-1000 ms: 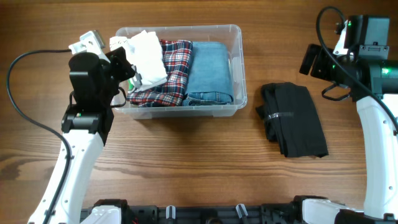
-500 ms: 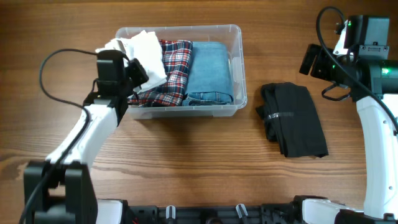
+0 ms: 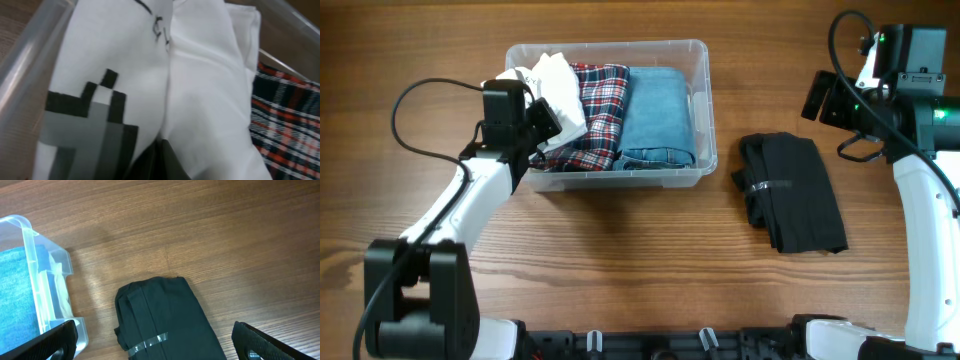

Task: Pack container
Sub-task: 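Press the white T-shirt down into the box with the left gripper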

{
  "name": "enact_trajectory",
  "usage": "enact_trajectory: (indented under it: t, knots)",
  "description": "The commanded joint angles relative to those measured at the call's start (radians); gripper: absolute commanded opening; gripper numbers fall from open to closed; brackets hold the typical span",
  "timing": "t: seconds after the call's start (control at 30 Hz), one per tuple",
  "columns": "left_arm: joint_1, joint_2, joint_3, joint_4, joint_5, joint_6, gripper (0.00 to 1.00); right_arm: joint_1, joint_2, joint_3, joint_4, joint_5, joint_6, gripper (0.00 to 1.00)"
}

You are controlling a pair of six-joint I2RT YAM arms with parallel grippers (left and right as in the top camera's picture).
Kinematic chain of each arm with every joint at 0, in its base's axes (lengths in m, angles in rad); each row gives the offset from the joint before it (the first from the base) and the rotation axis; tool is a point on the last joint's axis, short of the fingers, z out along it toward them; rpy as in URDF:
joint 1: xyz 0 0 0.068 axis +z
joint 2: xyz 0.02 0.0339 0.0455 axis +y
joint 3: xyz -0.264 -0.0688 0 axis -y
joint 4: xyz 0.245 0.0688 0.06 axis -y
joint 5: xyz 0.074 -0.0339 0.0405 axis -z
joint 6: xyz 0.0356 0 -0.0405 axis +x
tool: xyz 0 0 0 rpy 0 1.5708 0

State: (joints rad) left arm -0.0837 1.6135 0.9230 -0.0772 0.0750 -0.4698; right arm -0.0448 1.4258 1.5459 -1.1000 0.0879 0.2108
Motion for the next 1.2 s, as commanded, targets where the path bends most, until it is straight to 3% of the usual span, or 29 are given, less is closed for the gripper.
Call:
enact_trajectory:
  t: [0.0,0.27,0.8,0.93,1.17]
  knots:
    - [-0.028,-0.114,0.052,0.004,0.021,-0.003,0.04,-0.003,0.008,-0.004,0.0,0.017,-0.012,1.0]
    - [-0.061,-0.174,0.055,0.067,0.017,-0.002,0.04,-0.003,0.008,-0.004,0.0,0.017,-0.012,1.0]
    - [-0.109,0.203,0.055,0.172,0.056,-0.006,0.04,-0.003,0.008,-0.004,0.0,0.017,-0.012,1.0]
    - [-0.12,0.177,0.062,0.178,0.098,-0.006,0.04,-0.003,0.008,-0.004,0.0,0.017,-0.012,1.0]
    - [-0.124,-0.04,0.071,0.152,0.113,-0.006,0.04,-0.003,0.008,-0.004,0.0,0.017,-0.012,1.0]
